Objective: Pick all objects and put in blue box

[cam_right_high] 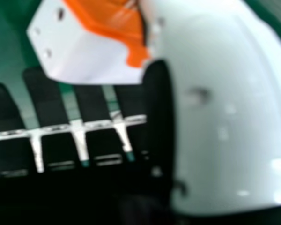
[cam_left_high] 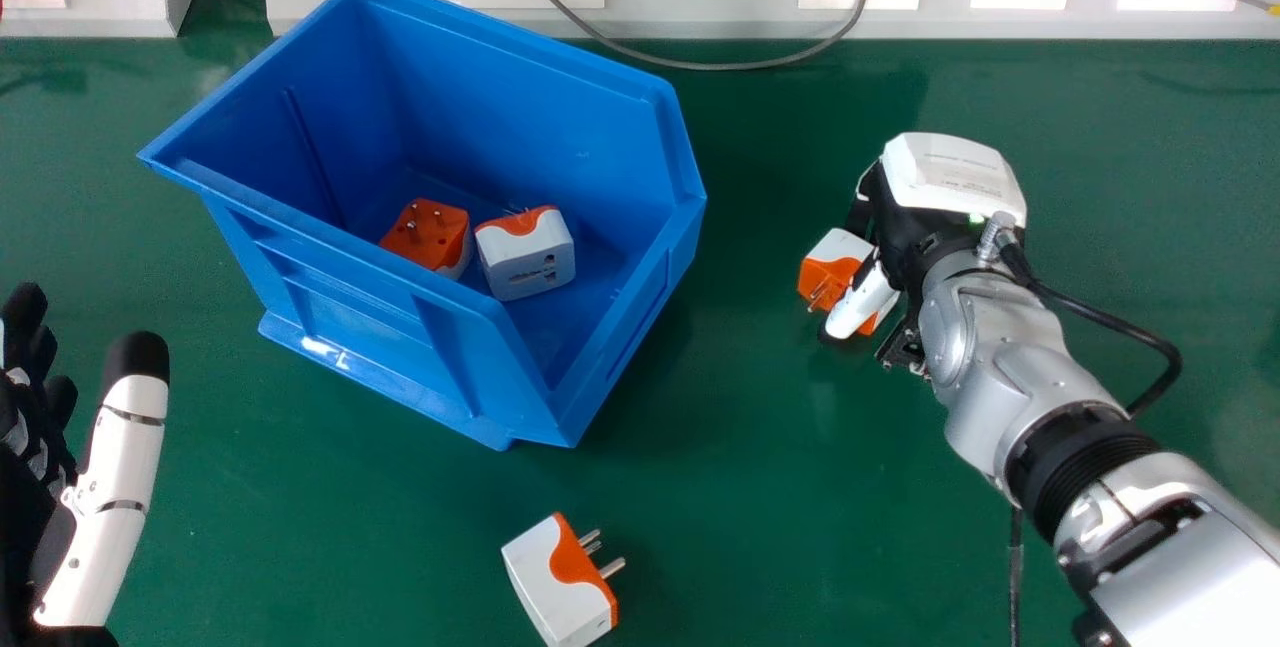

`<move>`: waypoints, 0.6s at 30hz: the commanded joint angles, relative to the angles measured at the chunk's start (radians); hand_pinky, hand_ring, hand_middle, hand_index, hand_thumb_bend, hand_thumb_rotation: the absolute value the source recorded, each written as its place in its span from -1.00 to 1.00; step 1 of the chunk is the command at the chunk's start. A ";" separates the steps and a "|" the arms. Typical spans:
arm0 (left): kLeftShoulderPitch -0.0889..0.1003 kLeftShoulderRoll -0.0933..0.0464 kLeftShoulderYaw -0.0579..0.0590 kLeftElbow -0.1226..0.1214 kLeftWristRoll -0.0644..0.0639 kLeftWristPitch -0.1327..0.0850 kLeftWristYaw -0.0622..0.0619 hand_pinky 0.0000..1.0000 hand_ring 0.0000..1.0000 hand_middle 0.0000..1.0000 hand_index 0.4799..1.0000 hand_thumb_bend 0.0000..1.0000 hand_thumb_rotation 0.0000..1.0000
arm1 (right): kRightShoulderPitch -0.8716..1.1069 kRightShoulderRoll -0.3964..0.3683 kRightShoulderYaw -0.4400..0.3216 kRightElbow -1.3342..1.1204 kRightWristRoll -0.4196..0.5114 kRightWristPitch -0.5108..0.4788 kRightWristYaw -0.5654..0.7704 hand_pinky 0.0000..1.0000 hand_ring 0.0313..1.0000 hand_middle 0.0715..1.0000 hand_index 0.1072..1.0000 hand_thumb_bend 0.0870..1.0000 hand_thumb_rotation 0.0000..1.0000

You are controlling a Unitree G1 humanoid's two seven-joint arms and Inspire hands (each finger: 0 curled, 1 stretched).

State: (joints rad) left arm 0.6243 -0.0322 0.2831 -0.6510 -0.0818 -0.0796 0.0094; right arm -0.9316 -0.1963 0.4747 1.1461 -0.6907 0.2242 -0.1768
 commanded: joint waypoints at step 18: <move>-0.035 0.014 0.005 -0.021 0.005 0.018 -0.002 1.00 1.00 0.99 0.94 0.00 0.14 | 0.027 -0.015 -0.044 -0.078 0.060 0.012 -0.062 -0.29 -0.08 0.05 -0.14 -0.12 -0.73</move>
State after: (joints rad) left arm 0.5934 -0.0279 0.2832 -0.6515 -0.0839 -0.0554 0.0048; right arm -0.8951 -0.1962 0.4392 1.1062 -0.6348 0.2331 -0.2134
